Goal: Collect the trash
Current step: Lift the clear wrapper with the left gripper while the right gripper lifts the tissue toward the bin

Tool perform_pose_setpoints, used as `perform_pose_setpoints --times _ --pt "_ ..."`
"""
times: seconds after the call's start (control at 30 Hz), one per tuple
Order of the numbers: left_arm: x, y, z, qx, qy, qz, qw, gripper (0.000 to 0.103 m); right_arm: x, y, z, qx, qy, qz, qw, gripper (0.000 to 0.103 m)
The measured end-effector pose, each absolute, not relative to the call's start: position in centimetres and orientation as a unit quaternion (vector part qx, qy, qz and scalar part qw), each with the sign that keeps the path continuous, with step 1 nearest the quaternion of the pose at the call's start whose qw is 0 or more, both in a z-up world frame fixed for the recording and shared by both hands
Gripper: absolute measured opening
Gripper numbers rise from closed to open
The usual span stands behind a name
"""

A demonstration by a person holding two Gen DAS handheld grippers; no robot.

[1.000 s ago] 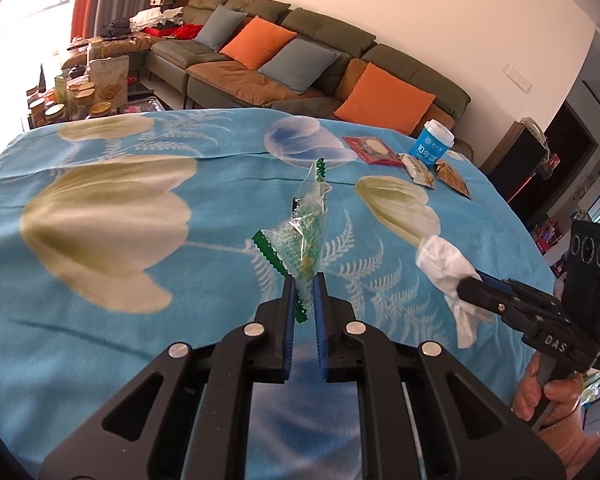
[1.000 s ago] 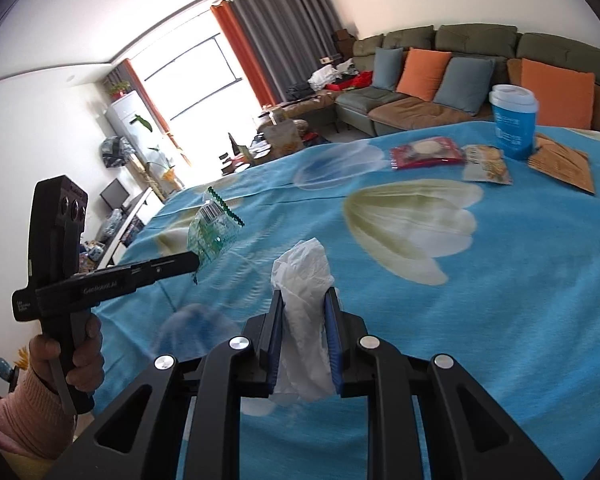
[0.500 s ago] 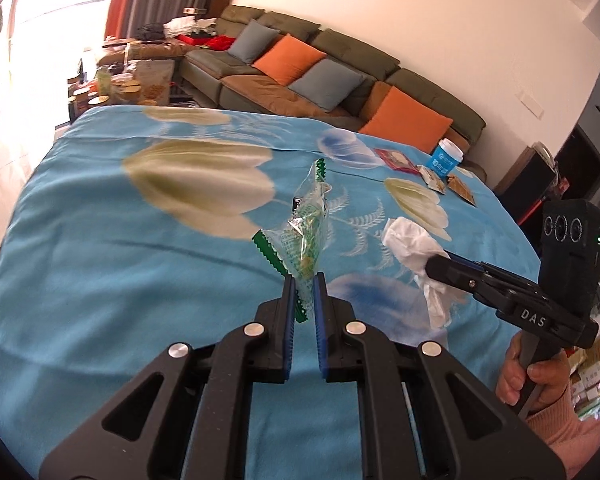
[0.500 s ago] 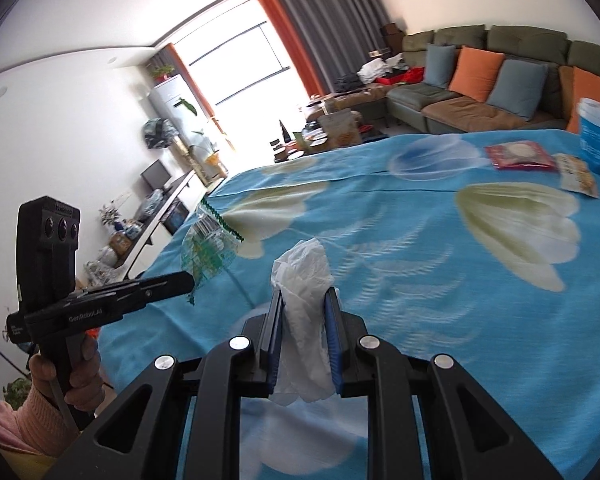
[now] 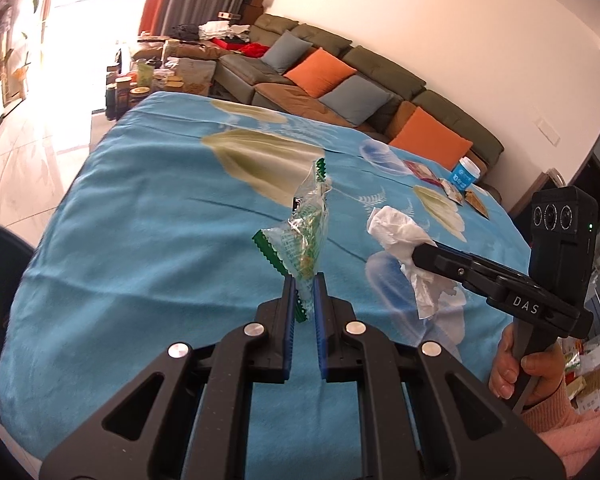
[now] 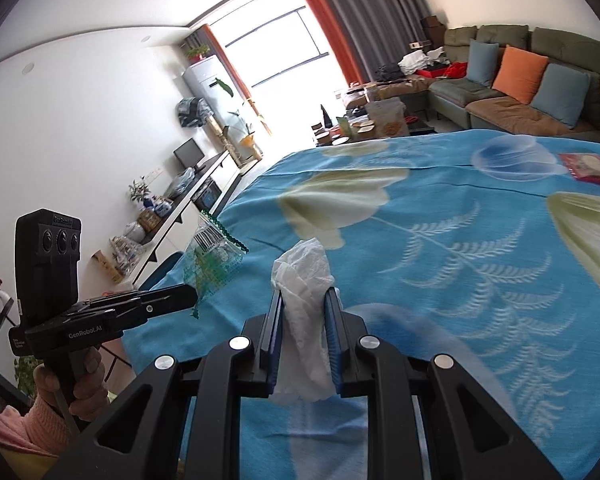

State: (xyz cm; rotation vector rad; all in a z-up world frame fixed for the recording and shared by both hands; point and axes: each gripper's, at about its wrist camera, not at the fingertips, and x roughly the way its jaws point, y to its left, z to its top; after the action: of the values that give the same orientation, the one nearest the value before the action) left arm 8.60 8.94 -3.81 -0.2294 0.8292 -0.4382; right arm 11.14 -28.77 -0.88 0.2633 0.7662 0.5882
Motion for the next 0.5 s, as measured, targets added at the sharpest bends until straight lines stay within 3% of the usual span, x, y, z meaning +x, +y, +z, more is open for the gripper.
perform_pose_setpoints --times 0.5 --pt "6.3 12.7 -4.0 -0.133 0.390 -0.175 0.894 0.009 11.8 -24.0 -0.8 0.108 0.378 0.325 0.860 0.018"
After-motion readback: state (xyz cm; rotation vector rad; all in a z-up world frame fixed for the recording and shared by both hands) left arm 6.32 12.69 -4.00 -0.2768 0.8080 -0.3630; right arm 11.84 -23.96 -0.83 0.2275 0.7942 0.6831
